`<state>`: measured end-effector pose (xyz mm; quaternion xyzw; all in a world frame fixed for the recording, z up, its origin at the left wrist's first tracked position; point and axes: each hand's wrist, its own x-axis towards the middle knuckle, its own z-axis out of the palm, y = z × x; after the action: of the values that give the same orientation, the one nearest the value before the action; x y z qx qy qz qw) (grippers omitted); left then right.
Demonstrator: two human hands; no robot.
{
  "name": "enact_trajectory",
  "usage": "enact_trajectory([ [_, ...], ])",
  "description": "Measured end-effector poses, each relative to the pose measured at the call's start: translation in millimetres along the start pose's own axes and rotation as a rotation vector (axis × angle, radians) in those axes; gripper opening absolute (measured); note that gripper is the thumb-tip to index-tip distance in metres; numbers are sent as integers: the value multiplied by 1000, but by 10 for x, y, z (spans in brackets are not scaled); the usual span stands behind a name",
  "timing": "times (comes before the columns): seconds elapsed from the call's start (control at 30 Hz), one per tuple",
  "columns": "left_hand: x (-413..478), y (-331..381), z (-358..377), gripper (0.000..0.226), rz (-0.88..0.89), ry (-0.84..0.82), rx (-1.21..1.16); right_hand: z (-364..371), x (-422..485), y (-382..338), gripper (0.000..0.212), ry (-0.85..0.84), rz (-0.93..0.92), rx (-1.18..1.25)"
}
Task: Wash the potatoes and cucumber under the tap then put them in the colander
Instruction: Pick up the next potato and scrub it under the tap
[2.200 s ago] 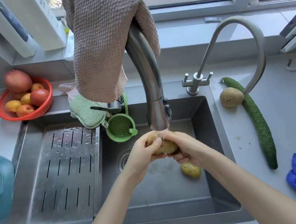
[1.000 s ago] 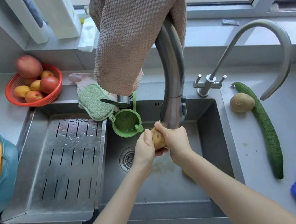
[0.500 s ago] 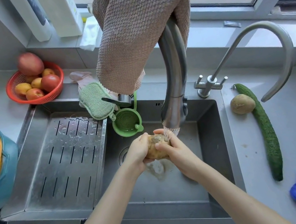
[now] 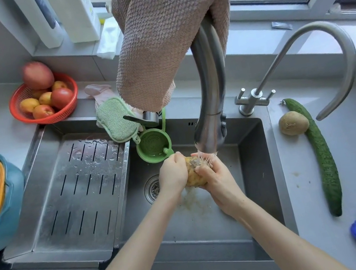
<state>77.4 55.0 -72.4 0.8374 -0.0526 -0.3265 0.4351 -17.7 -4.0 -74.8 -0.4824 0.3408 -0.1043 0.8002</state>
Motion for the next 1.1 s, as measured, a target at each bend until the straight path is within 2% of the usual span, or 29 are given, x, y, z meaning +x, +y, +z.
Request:
enact_trajectory([
  [0.13, -5, 1, 33, 36, 3, 1, 104, 13, 29, 51, 25, 69, 30, 3],
  [0.23, -54, 10, 57, 37, 26, 17, 204, 67, 58, 46, 11, 154, 82, 50],
  [0.3, -105, 12, 86, 34, 71, 11, 262, 93, 107, 45, 16, 264, 141, 65],
  [0.37, -118, -7, 102, 32, 87, -1, 280, 98, 142, -1, 21, 292, 224, 101],
  [0.43, -55, -63, 89, 32, 38, -19, 216, 84, 126, -92, 23, 174, 283, 109],
  [0.53, 55, -147, 26, 36, -81, -70, 78, -1, 67, -204, 12, -107, 350, -100],
  [0.6, 101, -167, -26, 37, -130, -158, -21, -54, 80, -234, 8, -183, 349, -235],
  [0.7, 96, -128, -64, 35, -111, -278, -172, -60, 165, -266, 22, -170, 301, -413],
  [0.77, 53, -81, -79, 33, -77, -275, -196, -14, 223, -305, 27, -123, 337, -420],
  [0.97, 3, -148, -84, 36, 168, -216, -27, -60, 412, -424, 38, -98, 692, -247],
  [1.1, -13, -153, -110, 39, 266, -219, -19, -74, 491, -393, 42, -133, 779, -317],
])
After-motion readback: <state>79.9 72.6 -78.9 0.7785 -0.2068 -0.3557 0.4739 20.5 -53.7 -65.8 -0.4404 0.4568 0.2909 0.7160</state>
